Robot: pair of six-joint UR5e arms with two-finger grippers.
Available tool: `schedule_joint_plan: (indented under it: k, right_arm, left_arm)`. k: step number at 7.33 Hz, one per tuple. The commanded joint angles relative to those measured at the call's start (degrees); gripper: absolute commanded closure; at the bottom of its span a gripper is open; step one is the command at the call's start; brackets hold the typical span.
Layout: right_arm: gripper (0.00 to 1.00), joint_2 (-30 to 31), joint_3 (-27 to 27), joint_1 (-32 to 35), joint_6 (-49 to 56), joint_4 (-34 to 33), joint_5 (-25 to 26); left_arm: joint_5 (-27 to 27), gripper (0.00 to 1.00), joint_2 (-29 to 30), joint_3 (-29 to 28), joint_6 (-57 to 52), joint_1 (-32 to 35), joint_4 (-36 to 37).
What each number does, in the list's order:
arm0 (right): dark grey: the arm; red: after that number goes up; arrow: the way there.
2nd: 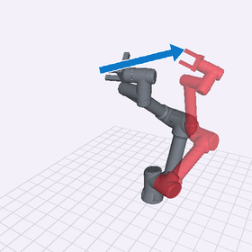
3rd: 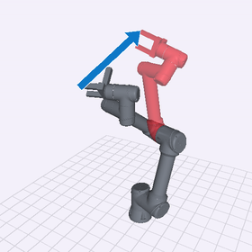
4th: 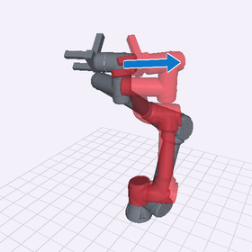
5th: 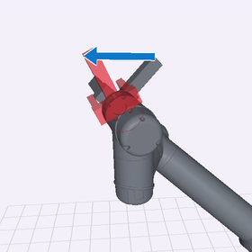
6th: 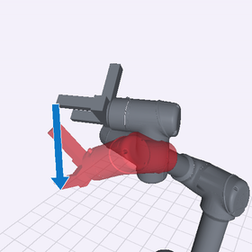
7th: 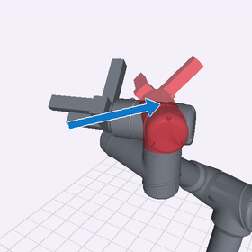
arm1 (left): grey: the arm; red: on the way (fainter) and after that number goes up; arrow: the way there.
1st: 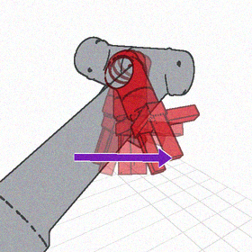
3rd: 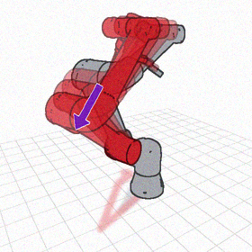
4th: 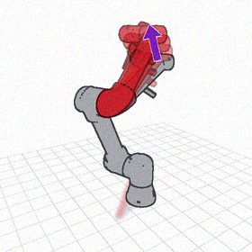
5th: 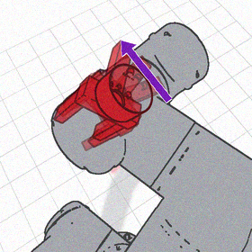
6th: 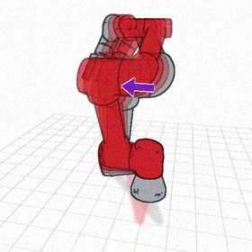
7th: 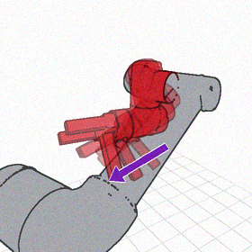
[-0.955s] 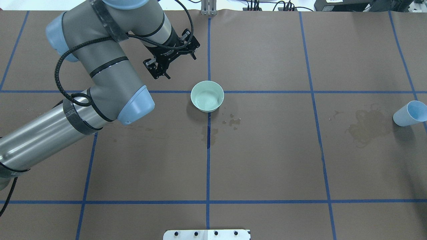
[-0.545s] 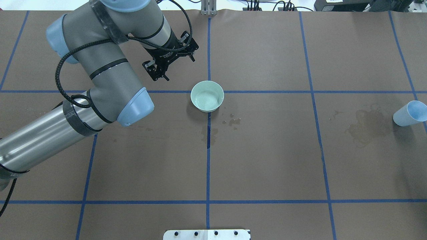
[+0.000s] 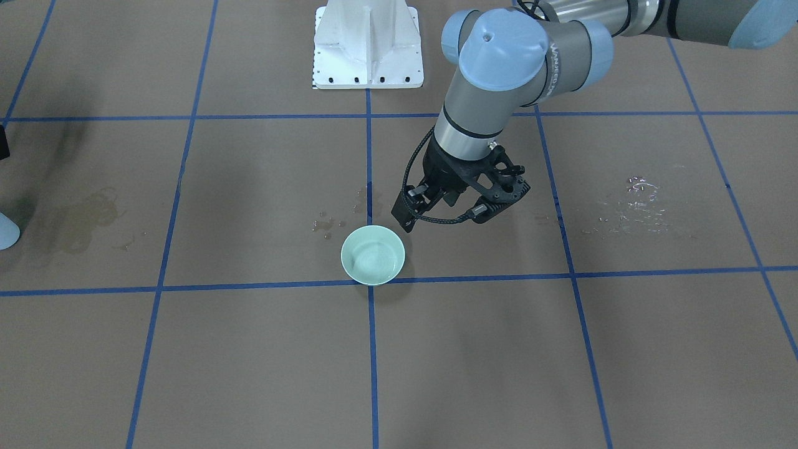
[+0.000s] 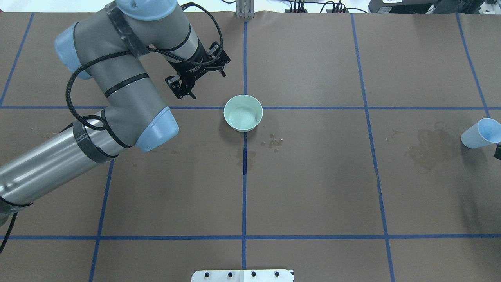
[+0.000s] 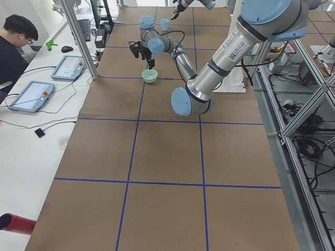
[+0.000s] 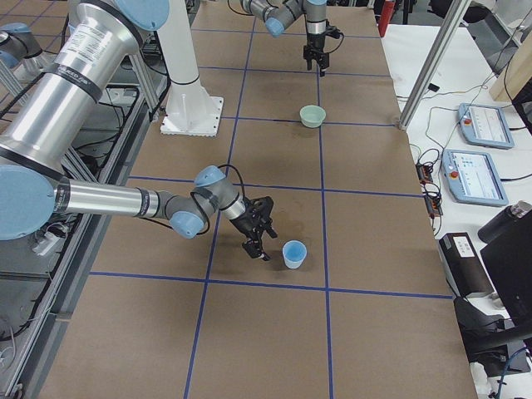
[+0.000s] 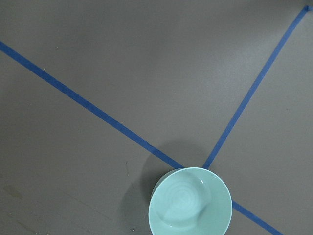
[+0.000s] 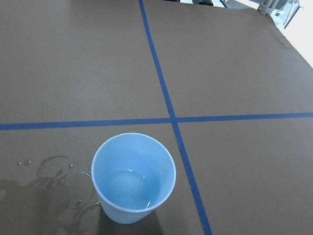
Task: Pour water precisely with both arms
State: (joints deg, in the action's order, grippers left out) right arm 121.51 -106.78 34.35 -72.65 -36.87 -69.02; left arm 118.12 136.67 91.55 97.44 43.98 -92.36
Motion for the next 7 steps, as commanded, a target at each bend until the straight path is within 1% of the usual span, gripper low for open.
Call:
schedule_joint_plan:
  k: [1, 2, 3, 4, 5, 6, 7]
  right_arm:
    - [0.0, -0.3, 2.4, -8.6, -8.5, 0.0, 11.7]
    - [0.0, -1.0, 3.6, -9.3, -9.3, 0.2, 14.8]
    - [0.0, -3.3, 4.7, -9.5, -9.4, 0.3, 20.0]
    - [0.0, -3.6, 6.2, -9.8, -9.4, 1.0, 21.9]
    - [0.0, -3.6, 8.9, -10.3, -9.2, 5.5, 22.5]
    - [0.0, -5.3, 16.0, -11.1, -8.5, 12.6, 24.5]
    - [0.0, -8.3, 22.3, -11.7, -5.5, 18.1, 26.7]
  left_arm:
    - [0.0, 0.0, -0.3, 0.0, -0.2, 0.0, -0.1]
    - [0.0, 0.0, -0.3, 0.0, -0.2, -0.1, -0.1]
    - [0.0, 0.0, -0.5, 0.0, -0.2, -0.1, -0.1]
    - [0.0, 0.0, -0.6, 0.0, -0.2, -0.1, -0.1]
    - [0.0, 0.0, -0.6, 0.0, -0.2, -0.1, -0.1]
    - [0.0, 0.0, -1.1, 0.6, -0.3, 0.0, -0.2]
    - [0.0, 0.0, -1.7, 0.9, -0.3, 0.0, -0.1]
